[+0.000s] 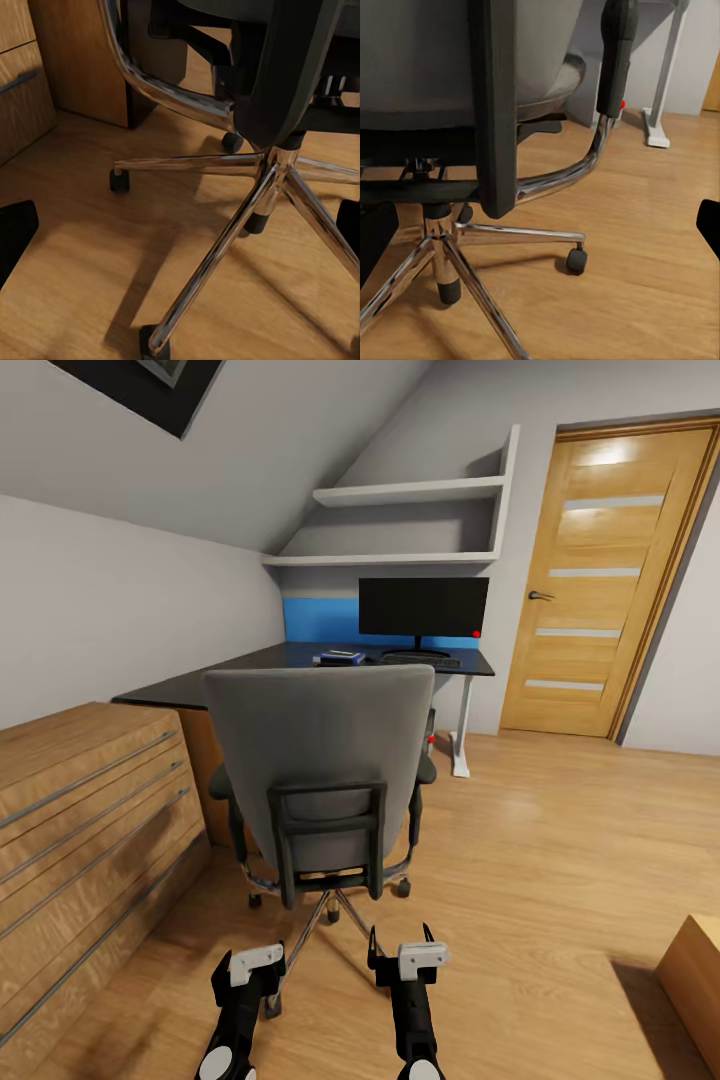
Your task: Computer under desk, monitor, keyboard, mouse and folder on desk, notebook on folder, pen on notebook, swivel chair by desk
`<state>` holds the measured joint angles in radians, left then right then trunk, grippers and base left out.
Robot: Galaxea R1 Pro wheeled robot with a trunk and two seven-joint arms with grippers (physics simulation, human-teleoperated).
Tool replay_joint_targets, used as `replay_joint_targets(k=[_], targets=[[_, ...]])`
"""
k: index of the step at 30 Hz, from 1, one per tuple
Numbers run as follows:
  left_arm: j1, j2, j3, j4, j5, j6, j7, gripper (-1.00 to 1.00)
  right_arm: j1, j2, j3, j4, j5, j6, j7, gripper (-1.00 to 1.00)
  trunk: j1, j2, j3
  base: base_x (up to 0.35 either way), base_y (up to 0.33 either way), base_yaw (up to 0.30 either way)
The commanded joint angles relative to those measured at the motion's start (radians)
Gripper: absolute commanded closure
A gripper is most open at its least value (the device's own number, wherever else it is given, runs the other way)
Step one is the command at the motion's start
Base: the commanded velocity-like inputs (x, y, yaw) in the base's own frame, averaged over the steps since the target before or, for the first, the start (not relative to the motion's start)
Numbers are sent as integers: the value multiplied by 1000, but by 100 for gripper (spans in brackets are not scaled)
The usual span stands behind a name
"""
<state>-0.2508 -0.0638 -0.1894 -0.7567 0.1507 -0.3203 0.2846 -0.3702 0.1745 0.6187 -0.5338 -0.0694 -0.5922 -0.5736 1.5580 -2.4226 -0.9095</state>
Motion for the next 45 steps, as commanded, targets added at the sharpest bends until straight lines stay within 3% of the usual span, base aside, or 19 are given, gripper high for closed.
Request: replay_joint_targets(k=[1, 31, 45], targets=[[-1, 1, -5, 0, 10, -5, 5, -100, -1, 0, 6, 2, -7, -5, -5, -100, 0, 0, -1, 7, 0, 0], [-1, 1, -5, 0, 10, -6, 5, -100, -2, 0, 10, 7, -4, -6, -2, -100, 0, 0, -1, 154, 12, 0], [-1, 1, -15, 0, 10, -6, 3, -100, -1, 0, 10, 8, -4, -6, 0, -100, 0, 0, -1, 23, 0, 0]])
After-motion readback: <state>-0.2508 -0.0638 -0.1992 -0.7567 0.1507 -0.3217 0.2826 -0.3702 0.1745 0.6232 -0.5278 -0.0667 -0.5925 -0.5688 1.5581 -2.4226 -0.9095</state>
